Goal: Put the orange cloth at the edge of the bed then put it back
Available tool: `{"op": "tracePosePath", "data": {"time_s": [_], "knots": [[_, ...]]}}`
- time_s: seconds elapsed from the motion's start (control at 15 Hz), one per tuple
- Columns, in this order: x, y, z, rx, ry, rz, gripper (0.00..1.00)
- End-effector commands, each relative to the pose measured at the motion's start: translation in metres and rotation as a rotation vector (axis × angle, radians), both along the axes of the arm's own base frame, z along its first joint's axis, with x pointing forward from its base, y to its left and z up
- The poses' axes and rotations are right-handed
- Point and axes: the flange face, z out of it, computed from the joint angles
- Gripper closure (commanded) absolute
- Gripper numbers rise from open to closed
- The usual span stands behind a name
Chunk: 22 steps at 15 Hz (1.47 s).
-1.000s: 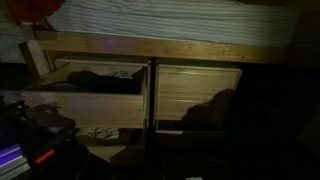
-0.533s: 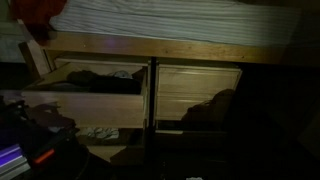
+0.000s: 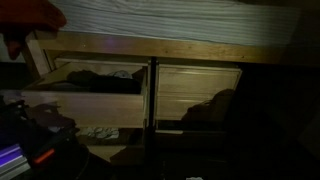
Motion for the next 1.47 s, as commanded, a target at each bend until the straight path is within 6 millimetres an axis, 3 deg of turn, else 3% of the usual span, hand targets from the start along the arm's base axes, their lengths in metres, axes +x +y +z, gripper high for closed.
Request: {"op": "tracePosePath", "data": {"time_s": [0.0,0.27,0.6,0.93,1.4], "knots": [[-0.039,-0.024,-0.032,-0.122,0.102,0.028,0.99],[-0.044,-0.039,-0.082,-0.318,0.000,0.146,0.99],[-0.024,-0.065,-0.144,-0.462,-0.253,0.227,0.99],[-0.002,-0.087,-0.173,-0.455,-0.520,0.133,0.99],[0.002,-0.108,-0.220,-0.487,-0.886,0.073,0.99]]}}
